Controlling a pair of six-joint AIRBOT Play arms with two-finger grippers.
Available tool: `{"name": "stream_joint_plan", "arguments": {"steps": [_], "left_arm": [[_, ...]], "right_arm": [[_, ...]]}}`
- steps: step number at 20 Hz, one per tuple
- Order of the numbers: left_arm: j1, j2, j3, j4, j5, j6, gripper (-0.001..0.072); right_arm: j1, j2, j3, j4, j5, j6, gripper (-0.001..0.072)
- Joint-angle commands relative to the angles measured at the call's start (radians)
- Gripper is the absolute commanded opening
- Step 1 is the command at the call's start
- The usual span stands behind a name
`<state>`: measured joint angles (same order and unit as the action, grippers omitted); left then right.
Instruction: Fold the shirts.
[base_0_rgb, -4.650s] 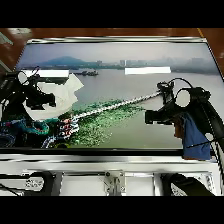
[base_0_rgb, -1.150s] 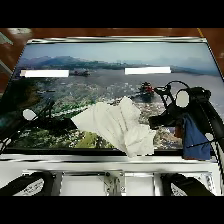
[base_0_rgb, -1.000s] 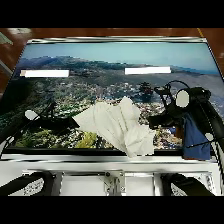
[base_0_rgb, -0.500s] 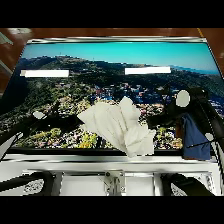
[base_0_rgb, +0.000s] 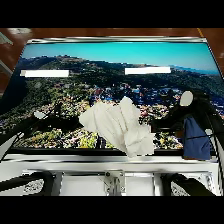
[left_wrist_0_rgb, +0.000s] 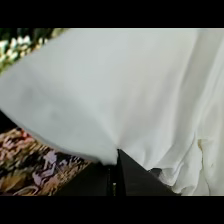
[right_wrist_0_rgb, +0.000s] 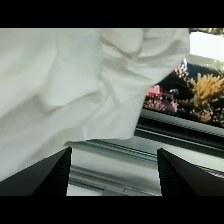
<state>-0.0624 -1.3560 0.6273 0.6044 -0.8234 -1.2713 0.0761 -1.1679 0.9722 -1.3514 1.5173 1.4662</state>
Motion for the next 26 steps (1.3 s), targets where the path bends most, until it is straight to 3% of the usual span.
{"name": "stream_joint_plan", "arguments": {"steps": [1,6,16,17,18,20,26], "left_arm": [[0.000,0.027,0.001,-0.003,-0.024,0.015,0.0040],[0.000,0.082,0.001,-0.003,-0.026,0.015,0.0040],[0.000,0.134,0.001,-0.003,-0.030,0.015,0.0040],[0.000,0.135,0.005,-0.003,-0.031,0.015,0.0040],[0.000,0.135,0.014,-0.003,-0.031,0.015,0.0040],[0.002,0.136,0.061,-0.003,-0.038,0.030,0.0039],[0.096,0.219,0.433,0.002,-0.113,0.040,0.0038]], "right_arm": [[-0.177,-0.010,-0.040,0.092,-0.052,-0.026,0.0648],[-0.292,-0.040,-0.166,0.232,-0.226,0.004,0.0648],[-0.175,-0.290,-0.197,0.333,-0.422,0.011,0.0636],[-0.163,-0.290,-0.197,0.330,-0.437,0.010,0.0386],[-0.159,-0.288,-0.192,0.330,-0.436,0.010,0.0065],[-0.163,-0.261,-0.167,0.307,-0.419,-0.024,0.0061],[-0.164,0.019,0.151,-0.037,-0.359,-0.042,0.0060]]}}
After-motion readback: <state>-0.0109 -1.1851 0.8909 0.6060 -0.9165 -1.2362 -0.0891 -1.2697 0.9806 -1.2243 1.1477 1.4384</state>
